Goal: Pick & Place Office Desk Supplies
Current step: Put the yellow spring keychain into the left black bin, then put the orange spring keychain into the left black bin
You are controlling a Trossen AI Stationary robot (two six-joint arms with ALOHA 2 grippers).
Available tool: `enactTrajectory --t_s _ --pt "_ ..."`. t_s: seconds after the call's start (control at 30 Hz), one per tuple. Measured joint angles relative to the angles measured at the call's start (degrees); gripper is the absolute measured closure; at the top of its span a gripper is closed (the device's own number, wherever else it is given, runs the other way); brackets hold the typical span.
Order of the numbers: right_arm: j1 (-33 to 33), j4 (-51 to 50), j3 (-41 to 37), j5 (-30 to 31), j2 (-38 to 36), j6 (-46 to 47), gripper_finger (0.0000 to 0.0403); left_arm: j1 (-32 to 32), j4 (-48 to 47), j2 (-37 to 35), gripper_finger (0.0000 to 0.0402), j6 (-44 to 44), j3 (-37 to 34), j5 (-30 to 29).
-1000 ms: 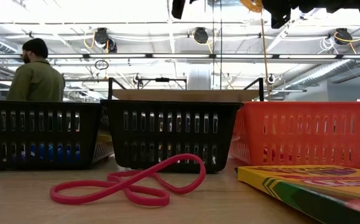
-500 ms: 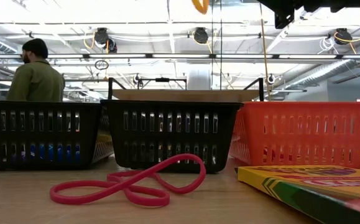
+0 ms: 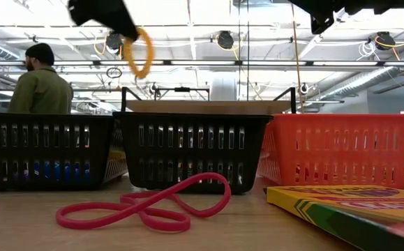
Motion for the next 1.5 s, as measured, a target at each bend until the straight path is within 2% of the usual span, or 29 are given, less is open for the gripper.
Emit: enactTrajectory --t_s 0.1,0.27,0.5,0.6,0.97,1.07,1.23,1.37,1.5 --pt "-0.01 -0.22 0.00 -0.02 0.00 0.00 0.0232 -1.01 -2.68 -0.19 0.0397 -4.53 0.00 2.47" --pt "-0.01 -0.22 0.00 -0.02 0.00 0.02 0.0232 -2.58 -2.52 -0.13 0.0393 -7.33 0.00 8.31" --pt "-0.01 -0.66 0.00 -0.02 0.02 0.07 0.0232 -4.27 -2.60 -0.13 0.0396 -10.54 0.00 12.62" --pt "-0.01 -0.65 0.00 -0.02 0.02 0.07 0.0232 -4.31 -2.59 -0.13 0.0377 -10.83 0.00 14.41" --pt "-0.01 -0.63 0.00 -0.03 0.02 2.09 0.0232 -2.93 -2.56 -0.13 0.0300 -10.43 0.00 14.27" --pt "-0.01 -0.93 0.00 -0.04 0.02 2.56 0.0232 -2.93 -2.36 -0.13 0.0283 -8.80 0.00 10.70" --pt "0.08 -2.84 0.00 -1.91 -0.56 5.34 0.0232 -2.93 1.35 -0.13 0.0264 -5.93 0.00 -2.29" --pt "0.12 -8.26 0.00 -8.58 -4.13 12.79 0.0232 -2.89 10.59 -0.13 0.0259 4.07 0.00 -9.24" --pt "0.12 -16.00 0.00 -13.67 -9.43 18.21 0.0235 -2.30 21.49 -0.13 0.0259 16.90 0.00 -9.98"
